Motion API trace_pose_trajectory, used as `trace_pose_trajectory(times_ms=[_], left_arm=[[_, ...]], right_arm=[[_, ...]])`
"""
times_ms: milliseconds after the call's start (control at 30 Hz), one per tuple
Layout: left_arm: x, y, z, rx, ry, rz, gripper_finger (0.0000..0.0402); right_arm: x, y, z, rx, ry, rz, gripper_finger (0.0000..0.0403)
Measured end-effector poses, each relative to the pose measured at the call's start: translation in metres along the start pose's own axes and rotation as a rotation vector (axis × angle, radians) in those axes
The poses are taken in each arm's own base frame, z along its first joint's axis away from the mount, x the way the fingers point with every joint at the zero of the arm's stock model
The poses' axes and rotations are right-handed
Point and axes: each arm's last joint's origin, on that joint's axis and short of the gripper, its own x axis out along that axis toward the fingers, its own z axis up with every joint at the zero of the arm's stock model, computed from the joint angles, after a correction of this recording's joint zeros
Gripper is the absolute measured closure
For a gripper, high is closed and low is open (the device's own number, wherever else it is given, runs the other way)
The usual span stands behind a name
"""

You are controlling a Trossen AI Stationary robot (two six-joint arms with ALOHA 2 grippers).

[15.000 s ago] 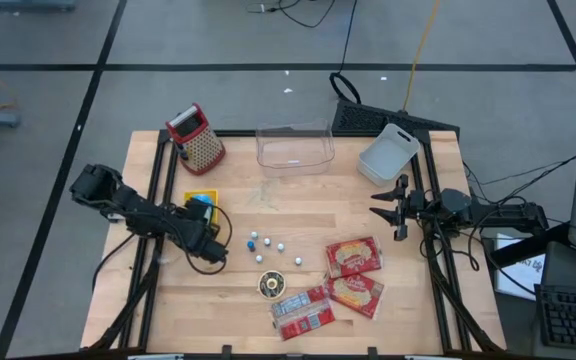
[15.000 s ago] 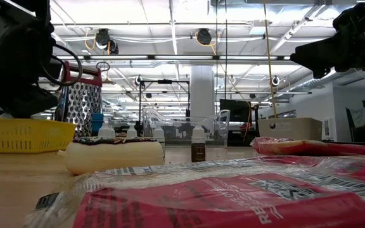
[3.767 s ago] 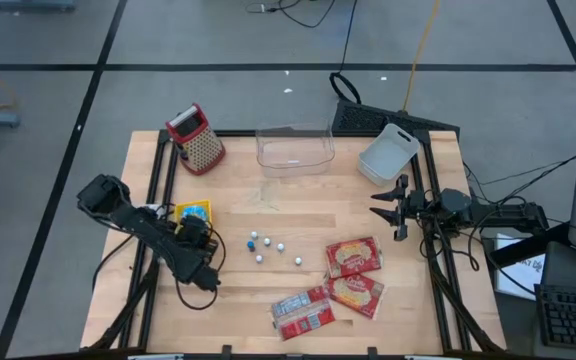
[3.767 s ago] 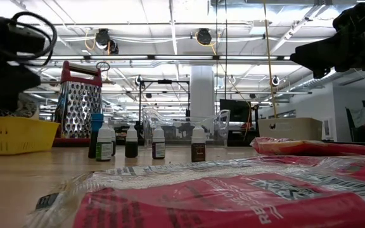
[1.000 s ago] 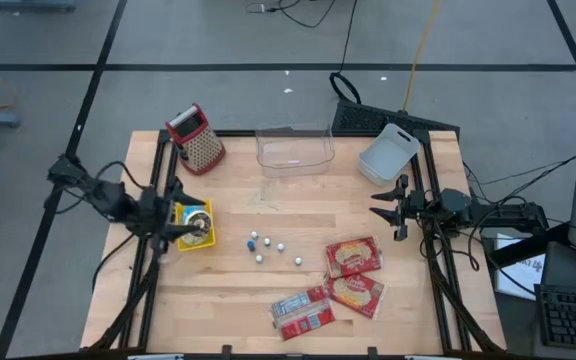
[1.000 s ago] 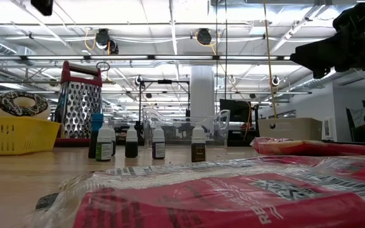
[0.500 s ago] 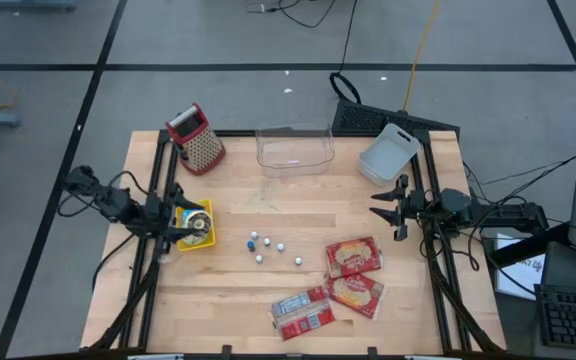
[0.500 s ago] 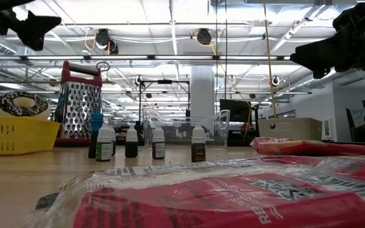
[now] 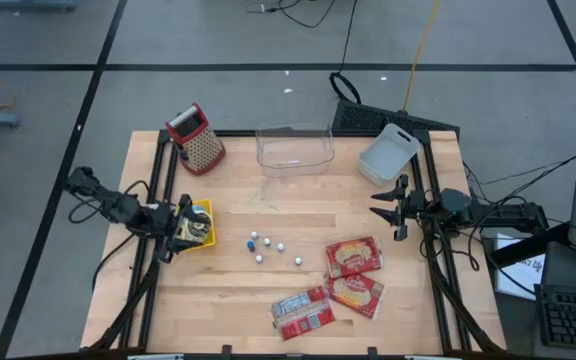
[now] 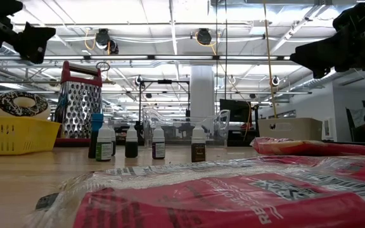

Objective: Pick & Place Food Item
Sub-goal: Put the top popcorn bag into the transparent bin

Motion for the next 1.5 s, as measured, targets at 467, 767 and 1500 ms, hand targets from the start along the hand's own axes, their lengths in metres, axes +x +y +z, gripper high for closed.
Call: trace_pose_trajectory(times_ms=[467,767,1500], left_arm=[[0.004,0.018,-0.006,0.039,0.017,0.134,0.0121],[0.005,0.036,-0.015,-0.059,0.054,0.124,0.0121],[0.003,0.044,-0.014,-0.080,0.030,0.261,0.0121]], right_arm=[[0.000,-0.001,0.001,-0.208,-0.003,-0.028,0.0248],[0.000,-0.001,0.001,0.205,-0.013,-0.025,0.0248],[0.012,0.026,0.016,0.480,-0.093,0.247,0.0248]])
